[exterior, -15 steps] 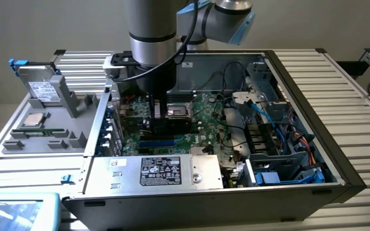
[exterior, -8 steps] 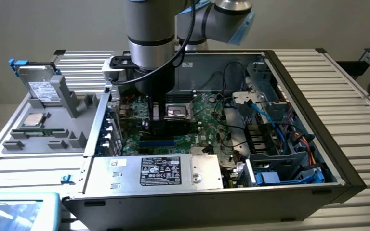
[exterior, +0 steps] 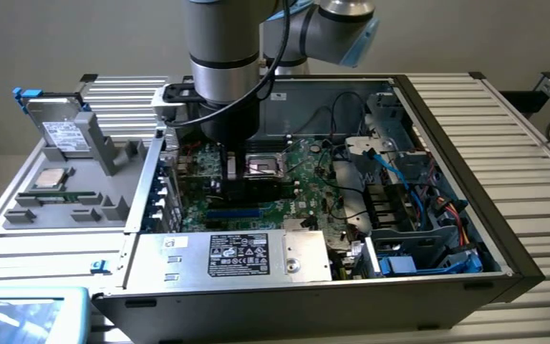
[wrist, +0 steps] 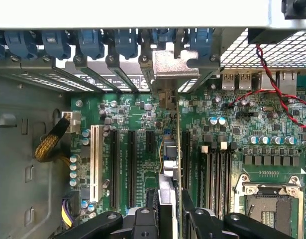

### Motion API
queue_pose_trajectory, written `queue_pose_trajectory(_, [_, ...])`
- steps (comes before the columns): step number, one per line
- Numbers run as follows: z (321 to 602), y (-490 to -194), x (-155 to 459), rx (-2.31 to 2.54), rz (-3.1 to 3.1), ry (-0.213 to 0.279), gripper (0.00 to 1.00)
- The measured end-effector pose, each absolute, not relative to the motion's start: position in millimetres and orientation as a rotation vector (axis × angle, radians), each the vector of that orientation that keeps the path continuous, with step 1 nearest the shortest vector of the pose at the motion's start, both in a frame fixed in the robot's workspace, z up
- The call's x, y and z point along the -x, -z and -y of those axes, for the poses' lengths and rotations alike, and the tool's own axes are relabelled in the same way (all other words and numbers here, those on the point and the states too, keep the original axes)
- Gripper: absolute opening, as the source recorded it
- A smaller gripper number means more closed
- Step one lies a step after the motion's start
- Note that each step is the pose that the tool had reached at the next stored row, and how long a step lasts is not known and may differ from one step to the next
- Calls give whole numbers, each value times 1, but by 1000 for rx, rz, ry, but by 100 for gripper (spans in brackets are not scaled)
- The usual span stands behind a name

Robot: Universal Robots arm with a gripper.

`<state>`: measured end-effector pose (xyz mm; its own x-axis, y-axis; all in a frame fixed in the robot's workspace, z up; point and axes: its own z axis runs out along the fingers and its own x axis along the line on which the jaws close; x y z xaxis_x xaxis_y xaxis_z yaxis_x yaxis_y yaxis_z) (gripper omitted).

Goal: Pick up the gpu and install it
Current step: 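Insert the gpu into the slot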

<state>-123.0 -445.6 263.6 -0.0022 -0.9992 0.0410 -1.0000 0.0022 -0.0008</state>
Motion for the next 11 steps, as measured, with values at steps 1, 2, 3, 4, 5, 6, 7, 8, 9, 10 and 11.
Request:
queue_pose_trajectory(1, [446,-263,124,-2199,2203,-46,29])
queue_pose_trajectory(2, [446,-262,124,-2199,2203,-46,29])
queue_pose_trajectory(3, [446,-261,124,-2199,2203,-47,29])
queue_pose_trajectory(4, [446,-260,124,-2199,2204,-47,29])
queue_pose_trajectory(5, [446,-258,125,-2199,2204,-48,29])
queue_pose_trajectory(6, [446,-257,125,-2200,2205,-49,29])
queue_pose_trajectory(7, [446,-257,126,-2200,2205,-51,29])
queue_pose_trajectory(8, [446,-256,127,-2201,2205,-51,29])
queue_pose_trajectory(9, [446,-256,127,-2201,2206,-52,29])
queue_pose_trajectory(10, [446,-255,128,-2201,2206,-52,29])
queue_pose_trajectory(11, [446,-255,128,-2202,2206,-52,29])
